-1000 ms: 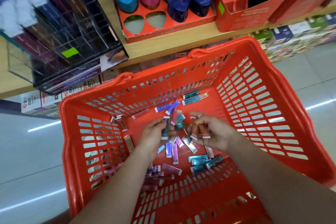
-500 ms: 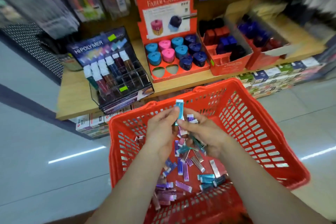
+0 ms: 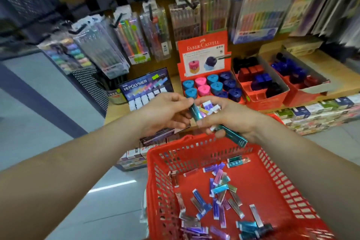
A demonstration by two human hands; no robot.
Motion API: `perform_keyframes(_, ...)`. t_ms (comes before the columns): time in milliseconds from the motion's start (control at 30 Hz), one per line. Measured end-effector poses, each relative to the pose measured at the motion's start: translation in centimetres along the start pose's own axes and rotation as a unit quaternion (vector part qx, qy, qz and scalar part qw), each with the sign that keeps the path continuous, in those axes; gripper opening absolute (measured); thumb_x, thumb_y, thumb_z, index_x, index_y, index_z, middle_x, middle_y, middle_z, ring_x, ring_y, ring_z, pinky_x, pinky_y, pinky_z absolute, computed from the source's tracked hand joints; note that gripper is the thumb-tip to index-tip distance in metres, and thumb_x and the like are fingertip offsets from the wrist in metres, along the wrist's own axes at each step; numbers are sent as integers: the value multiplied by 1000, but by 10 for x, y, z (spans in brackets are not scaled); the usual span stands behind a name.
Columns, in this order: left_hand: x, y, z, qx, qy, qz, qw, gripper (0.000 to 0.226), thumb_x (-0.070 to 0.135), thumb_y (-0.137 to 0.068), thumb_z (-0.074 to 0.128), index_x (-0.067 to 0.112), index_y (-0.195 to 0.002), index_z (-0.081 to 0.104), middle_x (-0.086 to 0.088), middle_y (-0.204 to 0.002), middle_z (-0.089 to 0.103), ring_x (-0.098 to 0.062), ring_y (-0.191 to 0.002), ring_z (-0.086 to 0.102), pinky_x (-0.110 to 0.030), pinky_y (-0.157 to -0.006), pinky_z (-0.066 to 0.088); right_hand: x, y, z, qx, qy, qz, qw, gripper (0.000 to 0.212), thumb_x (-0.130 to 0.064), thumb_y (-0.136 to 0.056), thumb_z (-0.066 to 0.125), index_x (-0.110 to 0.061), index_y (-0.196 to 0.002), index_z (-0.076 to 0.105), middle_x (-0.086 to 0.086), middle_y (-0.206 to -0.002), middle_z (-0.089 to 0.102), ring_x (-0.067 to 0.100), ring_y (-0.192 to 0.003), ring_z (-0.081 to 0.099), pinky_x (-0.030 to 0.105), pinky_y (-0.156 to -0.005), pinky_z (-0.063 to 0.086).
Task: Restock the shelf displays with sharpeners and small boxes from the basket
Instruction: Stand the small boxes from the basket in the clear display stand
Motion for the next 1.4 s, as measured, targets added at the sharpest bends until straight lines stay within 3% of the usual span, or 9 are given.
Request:
perform_keyframes(167,7,-11,-40,22,15,27,999,7,8,-83,69,9,-89,66,-8,-75,70,-15,-65,66,-20,-59,57,-3,-25,18,-30,-49,4,998,39,8,-81,68,-16,-110,62,6,-70,62,13,-53,51,19,-37,33)
perform_keyframes(300,22,-15,-85,66,-49,47,996,7,5,-77,70,8,-83,72,-10,-73,72,-14,-64,68,-19,-61,58,9,-47,28,-10,-169,14,985,26,-1,-86,67,-15,-106,63,7,-70,60,12,-49,50,17,-35,32)
perform_keyframes(467,25,-1,-185,232,-159,77,956,5,2,-80,72,8,-79,72,-19,-77,71,-16,-63,69,-24,-64,60,37,-65,25,47,-357,74,930,12,-6,-92,53,-15,-94,60,4,-70,52,9,-49,46,12,-32,29)
perform_keyframes(600,-10,-5,-202,264,-258,59,928,7,4,-80,75,8,-76,71,-20,-74,72,-19,-63,70,-24,-64,59,60,-68,38,48,-449,126,883,15,-6,-89,46,-17,-82,52,2,-68,49,7,-46,46,11,-30,28)
perform_keyframes(867,-25,-19,-191,270,-419,109,860,7,23,-85,72,18,-80,71,6,-71,69,-9,-70,65,-27,-74,54,74,-66,46,81,-409,132,899,30,-4,-93,54,-22,-117,57,9,-76,59,11,-48,54,13,-30,32)
perform_keyframes(1033,-26,-28,-183,275,-492,148,813,13,28,-86,71,15,-88,72,1,-85,67,-16,-81,60,-32,-77,50,71,-65,47,69,-365,124,920,11,-10,-91,60,-8,-102,58,8,-74,61,9,-50,58,12,-31,33)
perform_keyframes(1233,-33,-40,-160,212,-628,158,732,18,28,-91,62,11,-86,63,-2,-82,59,-22,-80,56,-32,-67,42,68,-67,50,51,-289,100,951,27,-21,-71,73,0,-87,68,11,-70,63,9,-51,53,14,-32,37)
perform_keyframes(1333,-32,-41,-161,209,-631,123,737,15,28,-88,65,15,-91,59,1,-86,55,-21,-83,55,-31,-68,41,62,-67,50,54,-283,72,955,32,-20,-68,74,-6,-96,67,7,-72,67,10,-56,50,15,-32,35)
perform_keyframes(1400,-19,-38,-164,223,-578,107,778,13,22,-84,69,16,-93,62,3,-86,56,-19,-83,56,-29,-71,43,58,-66,46,69,-253,56,963,30,-19,-71,76,-12,-99,68,9,-80,69,15,-60,47,17,-33,34)
Point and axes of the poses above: each hand's wrist, its own y-axis away from the middle knuckle, its own z-axis out of the palm, x = y × z, the point moved 10 cm from there along -y, towards the middle knuckle
